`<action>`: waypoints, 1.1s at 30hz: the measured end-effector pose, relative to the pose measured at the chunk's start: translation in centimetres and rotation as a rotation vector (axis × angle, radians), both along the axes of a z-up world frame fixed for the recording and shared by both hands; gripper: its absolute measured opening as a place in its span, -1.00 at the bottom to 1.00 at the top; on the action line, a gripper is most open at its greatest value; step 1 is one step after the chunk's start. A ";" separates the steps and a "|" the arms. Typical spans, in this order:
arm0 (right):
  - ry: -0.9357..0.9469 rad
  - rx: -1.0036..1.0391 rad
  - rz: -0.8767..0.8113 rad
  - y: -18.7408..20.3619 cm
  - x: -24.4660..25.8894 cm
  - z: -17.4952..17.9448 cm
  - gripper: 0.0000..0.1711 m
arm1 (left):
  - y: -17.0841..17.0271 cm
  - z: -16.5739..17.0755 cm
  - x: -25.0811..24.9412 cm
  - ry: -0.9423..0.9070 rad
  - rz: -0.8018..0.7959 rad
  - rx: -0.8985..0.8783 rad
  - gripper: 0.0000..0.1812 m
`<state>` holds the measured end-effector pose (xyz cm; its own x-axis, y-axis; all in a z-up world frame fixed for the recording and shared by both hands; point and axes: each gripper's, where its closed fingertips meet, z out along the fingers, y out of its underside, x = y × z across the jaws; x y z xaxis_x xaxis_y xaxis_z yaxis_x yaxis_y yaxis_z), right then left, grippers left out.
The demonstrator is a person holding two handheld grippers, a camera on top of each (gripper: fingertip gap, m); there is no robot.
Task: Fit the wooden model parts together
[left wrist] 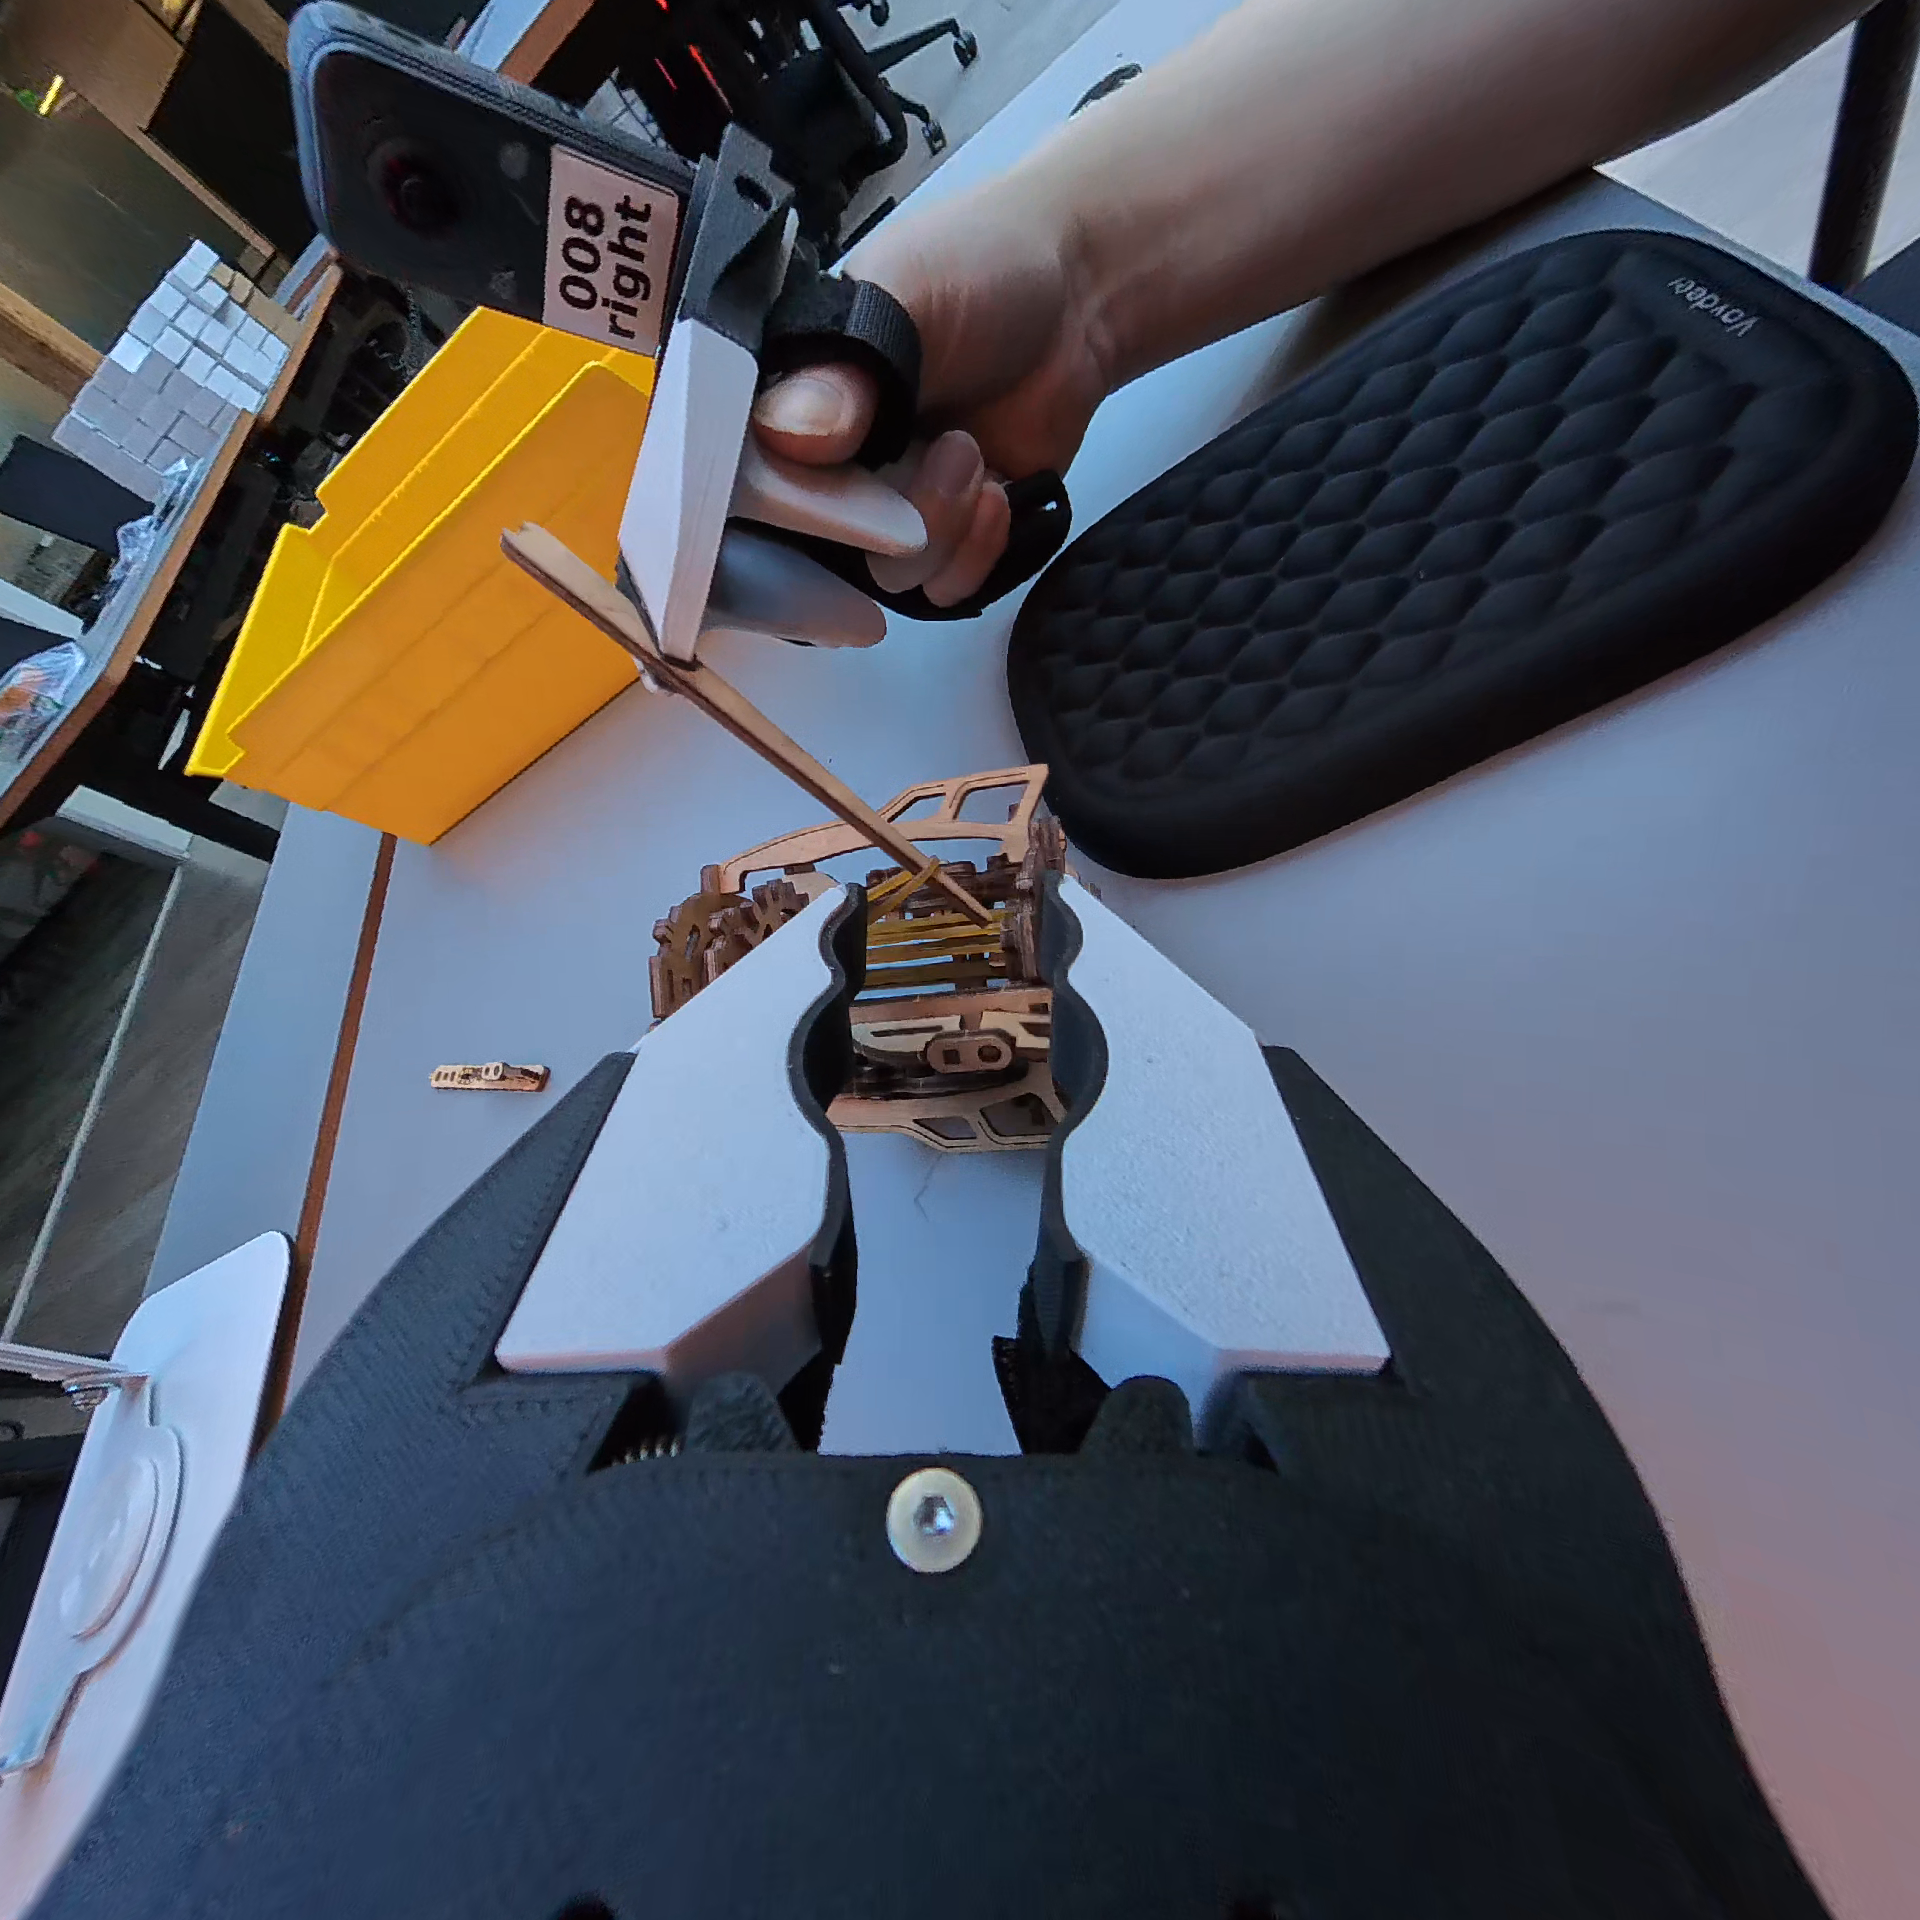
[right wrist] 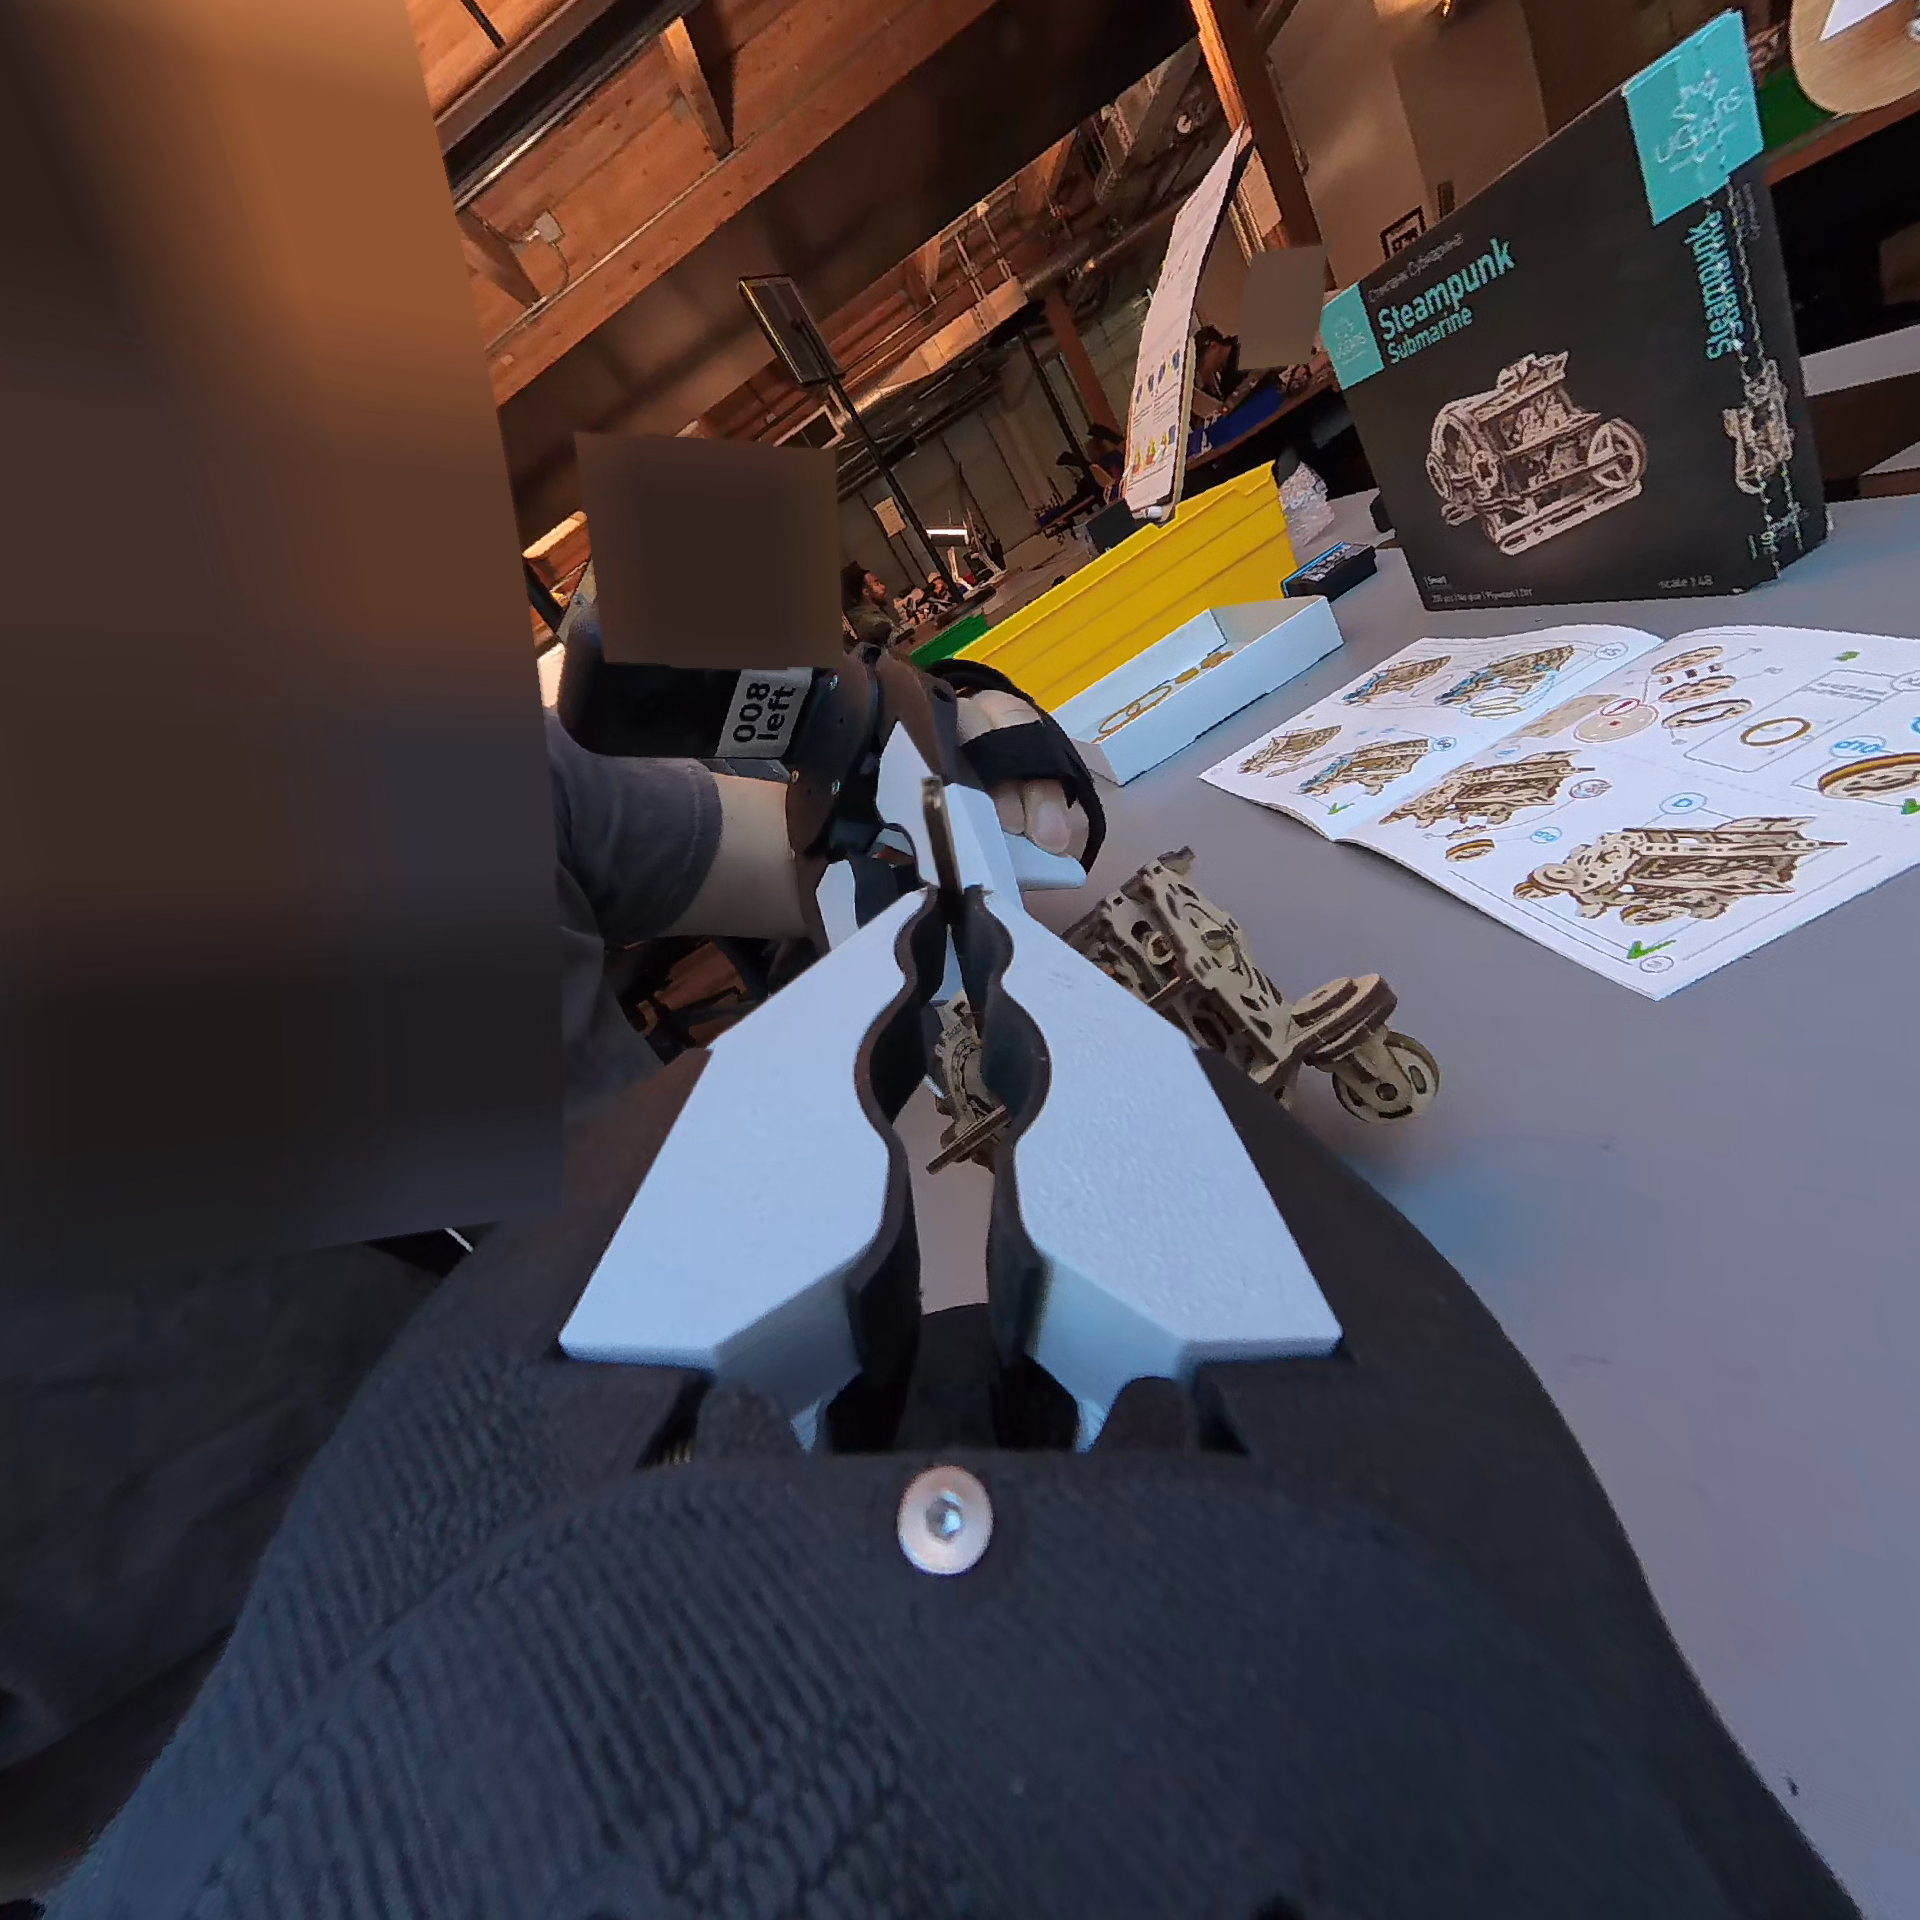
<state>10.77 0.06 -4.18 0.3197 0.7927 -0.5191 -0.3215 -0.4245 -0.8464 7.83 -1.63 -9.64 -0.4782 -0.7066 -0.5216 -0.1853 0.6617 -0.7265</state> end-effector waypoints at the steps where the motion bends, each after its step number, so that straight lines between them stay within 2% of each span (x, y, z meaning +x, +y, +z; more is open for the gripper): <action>1: -0.002 0.003 0.001 0.0 -0.1 0.0 -1.00 | -0.1 0.0 -0.1 0.002 -0.004 0.015 -0.66; 6: -0.007 0.009 0.008 0.0 -0.3 0.0 -1.00 | -0.3 0.0 -1.0 0.018 -0.007 0.045 -0.62; 8: -0.009 0.012 0.015 0.0 -0.4 0.0 -1.00 | -0.5 0.2 -1.3 0.016 -0.005 0.039 -0.49; 10: -0.011 0.015 0.022 -0.1 -0.6 0.0 -1.00 | -0.9 0.2 -1.7 0.027 -0.020 0.025 -0.47; 14: -0.022 0.012 0.037 -0.2 -0.9 -0.2 -1.00 | -1.6 0.4 -2.1 0.024 -0.045 0.013 -0.54; 18: -0.026 0.013 0.051 -0.4 -1.1 -0.2 -1.00 | -2.0 0.6 -2.8 0.099 -0.087 -0.039 -0.57; 22: -0.030 0.016 0.055 -0.5 -1.2 -0.2 -1.00 | -0.9 1.3 -2.8 0.154 -0.118 -0.051 -0.66; 26: -0.038 0.021 0.061 -0.6 -1.4 -0.2 -1.00 | -0.2 1.0 -2.5 0.227 -0.172 -0.013 -0.65; 33: -0.038 0.026 0.067 -0.7 -1.5 -0.1 -1.00 | -1.4 1.6 -2.8 0.323 -0.267 -0.080 -0.67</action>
